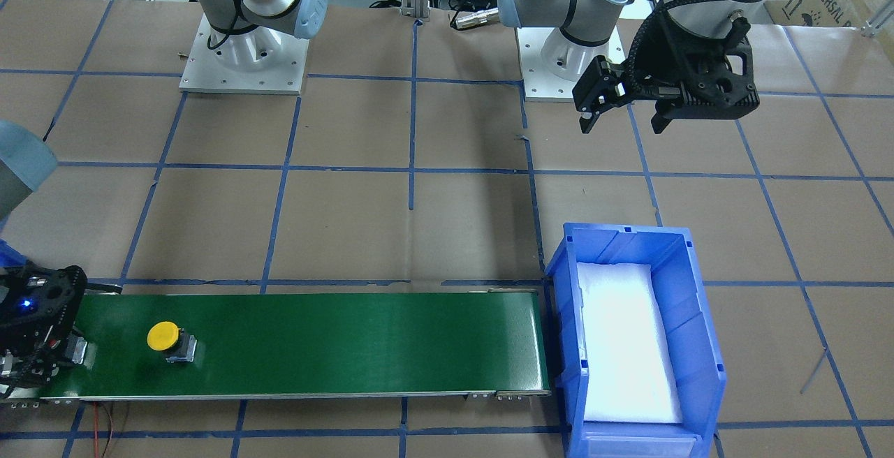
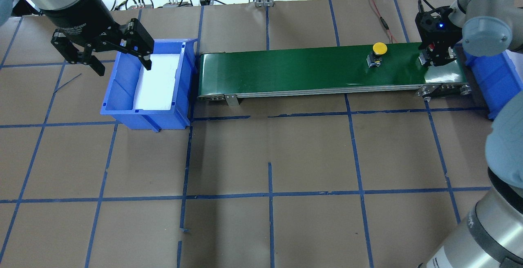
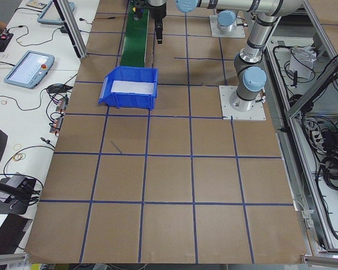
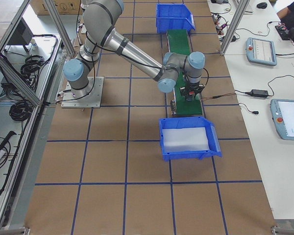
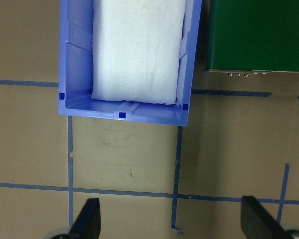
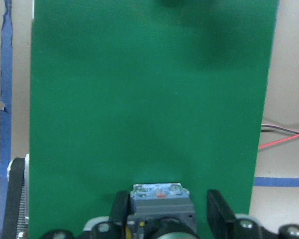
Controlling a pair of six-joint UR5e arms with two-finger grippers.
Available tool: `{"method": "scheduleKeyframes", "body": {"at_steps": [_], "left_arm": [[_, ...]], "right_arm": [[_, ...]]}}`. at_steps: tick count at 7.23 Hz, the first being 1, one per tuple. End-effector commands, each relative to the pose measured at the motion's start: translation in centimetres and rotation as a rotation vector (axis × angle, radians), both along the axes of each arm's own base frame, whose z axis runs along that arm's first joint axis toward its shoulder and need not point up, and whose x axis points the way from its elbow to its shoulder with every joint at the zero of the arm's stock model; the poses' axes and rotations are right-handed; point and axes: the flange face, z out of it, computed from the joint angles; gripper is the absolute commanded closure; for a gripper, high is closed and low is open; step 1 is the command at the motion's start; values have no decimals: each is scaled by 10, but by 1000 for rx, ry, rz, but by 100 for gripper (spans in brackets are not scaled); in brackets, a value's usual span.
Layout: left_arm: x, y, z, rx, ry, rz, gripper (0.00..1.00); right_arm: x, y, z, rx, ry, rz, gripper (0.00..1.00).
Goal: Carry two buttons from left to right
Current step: 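Lift the red button and lower it into the blue bin beyond the belt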
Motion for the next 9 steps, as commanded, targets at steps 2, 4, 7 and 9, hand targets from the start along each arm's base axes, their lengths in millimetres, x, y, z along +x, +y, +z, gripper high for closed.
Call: {"method": "scheduleKeyframes", "body": {"at_steps": [2, 4, 7, 9], "left_arm": [[4, 11, -10, 99, -60, -10, 0], [3, 4, -12, 72, -63, -17, 0], [2, 2, -9, 16, -64, -27, 0], [5, -1, -7, -16, -69, -19, 0]], "right_arm": [[-6, -5, 35, -48, 49, -4, 84], [-34, -15, 92, -68, 92, 24, 84], [-184, 21, 109, -73, 128, -39, 85], [-277, 36, 56, -46, 75, -66, 85]]}}
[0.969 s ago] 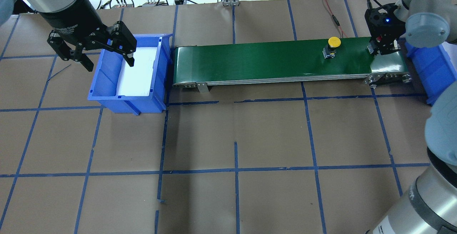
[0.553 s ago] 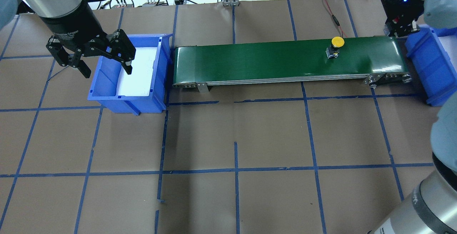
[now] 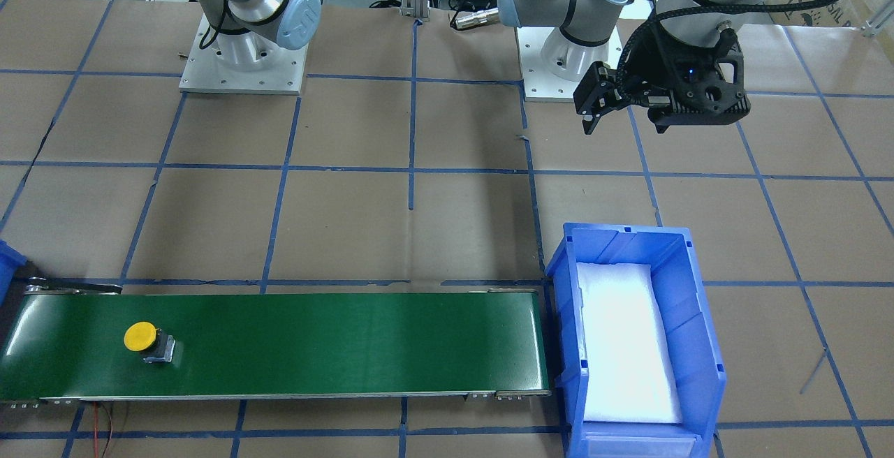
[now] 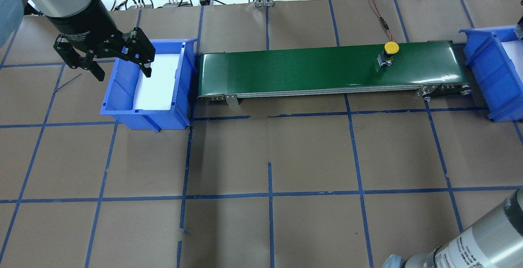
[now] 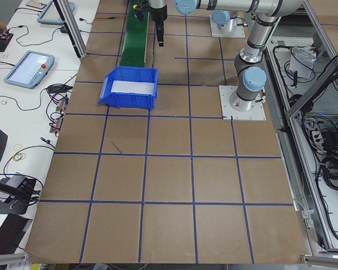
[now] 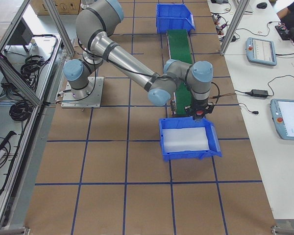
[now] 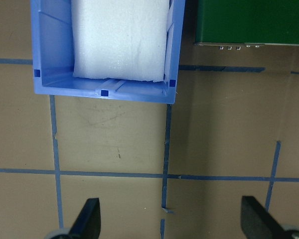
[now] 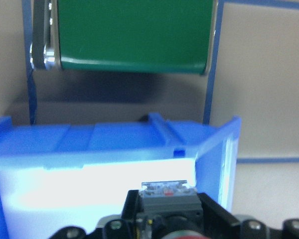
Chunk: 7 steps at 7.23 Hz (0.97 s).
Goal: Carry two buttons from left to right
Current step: 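Lift the red button and lower it into the blue bin beyond the belt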
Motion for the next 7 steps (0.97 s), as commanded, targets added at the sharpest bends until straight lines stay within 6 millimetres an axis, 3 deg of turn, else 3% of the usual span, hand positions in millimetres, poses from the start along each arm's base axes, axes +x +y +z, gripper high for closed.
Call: {"method": "scheduleKeyframes", "body": {"at_steps": [1, 2, 4, 6, 7], "left_arm": [[4, -4, 3, -33, 1, 6, 0], [1, -3, 4, -36, -4, 2, 0], [5, -3, 3, -32, -34, 2, 0], [6, -3, 4, -33, -39, 2, 0], [7, -3, 4, -35, -38, 4, 0]], "right_arm": [[-61, 5, -59, 22, -62, 24, 85], [-70, 4, -98, 60, -97, 16, 85], [-73, 2, -122, 78, -101, 16, 82], [-69, 11, -123, 127, -96, 42, 0], [-70, 12, -119, 127, -96, 41, 0]]}}
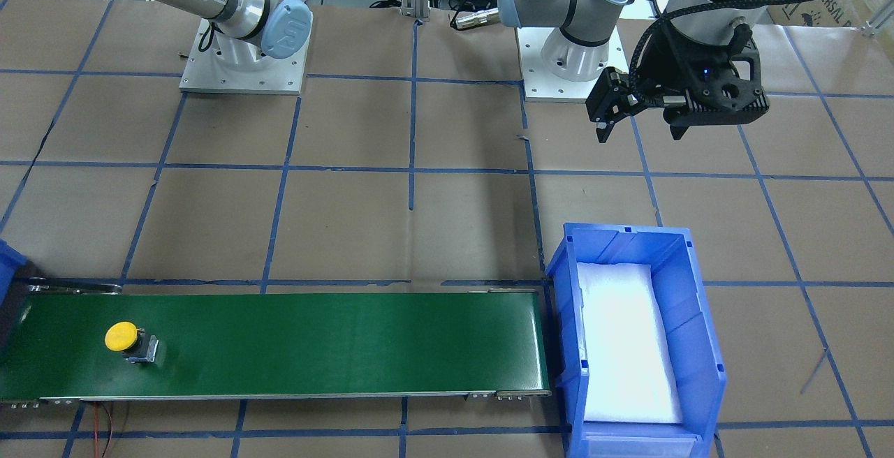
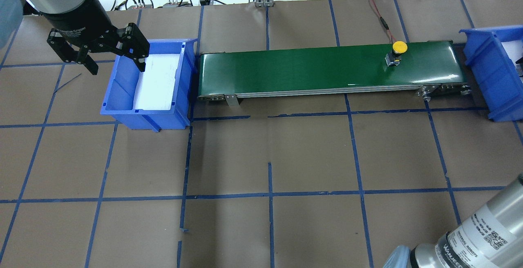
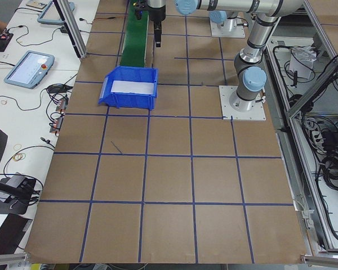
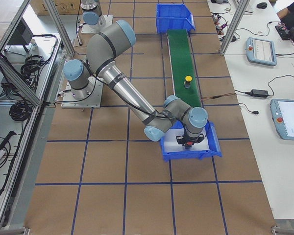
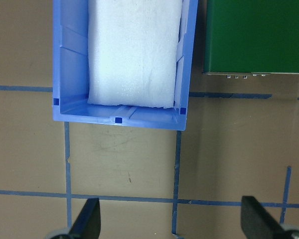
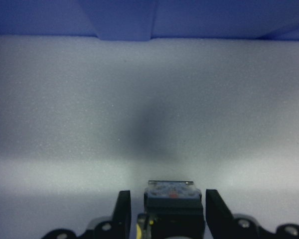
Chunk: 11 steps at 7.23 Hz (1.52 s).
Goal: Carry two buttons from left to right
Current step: 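Open the right gripper and return it over the belt end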
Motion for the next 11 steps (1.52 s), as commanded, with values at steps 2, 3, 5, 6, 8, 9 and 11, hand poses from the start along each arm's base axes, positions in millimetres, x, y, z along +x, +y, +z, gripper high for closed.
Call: {"method": "scheduleKeyframes", "body": {"at_steps": [2, 3, 5, 6, 8, 9, 11], "left_arm": [[1, 0, 0, -2, -1, 1, 0], [2, -1, 1, -5, 1, 2, 0], [1, 0, 0, -2, -1, -1, 0], [1, 0, 0, 0, -1, -1, 0], [1, 0, 0, 0, -1, -1, 0], [1, 0, 0, 1, -2, -1, 0], [1, 0, 0, 1, -2, -1, 0]], "right_arm": [[25, 13, 76, -3, -5, 11, 0], [66, 5, 100, 19, -10, 5, 0], [163, -18, 125, 46, -13, -11, 0], [214, -27, 126, 53, -10, 44, 0], [242, -45, 90, 49, -10, 34, 0], [261, -49, 76, 24, -6, 56, 0], [282, -28, 30, 11, 0, 47, 0]]}}
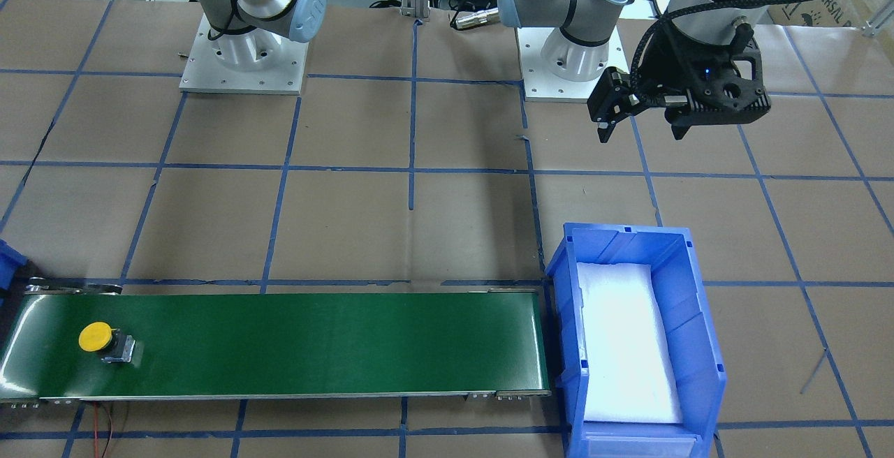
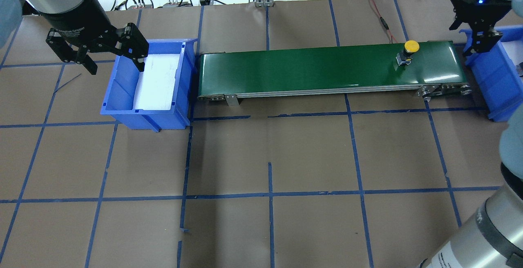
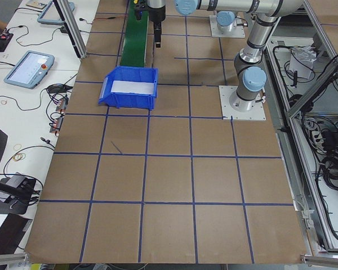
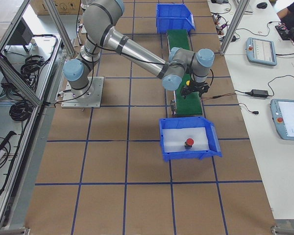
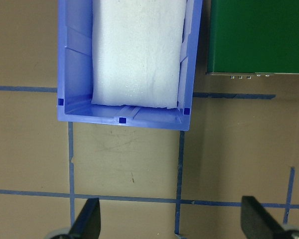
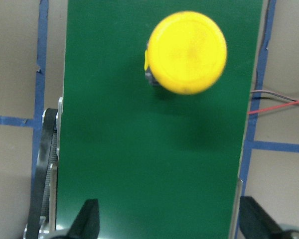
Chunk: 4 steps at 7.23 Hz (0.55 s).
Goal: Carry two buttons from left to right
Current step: 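Open the right gripper and return it over the belt end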
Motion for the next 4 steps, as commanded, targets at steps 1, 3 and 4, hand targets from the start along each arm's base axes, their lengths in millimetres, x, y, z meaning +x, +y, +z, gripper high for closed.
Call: {"method": "scheduleKeyframes", "body": {"at_steps": [1, 3, 4], "left_arm": [[0, 0, 0, -1, 0, 0, 0], [0, 0, 0, -1, 0, 0, 0], [0, 0, 0, -1, 1, 1, 0]], "right_arm": [[16, 13, -16, -42, 14, -1, 0], [15, 10, -12, -55, 9, -28, 0], [20, 8, -9, -70, -16, -41, 0]]}}
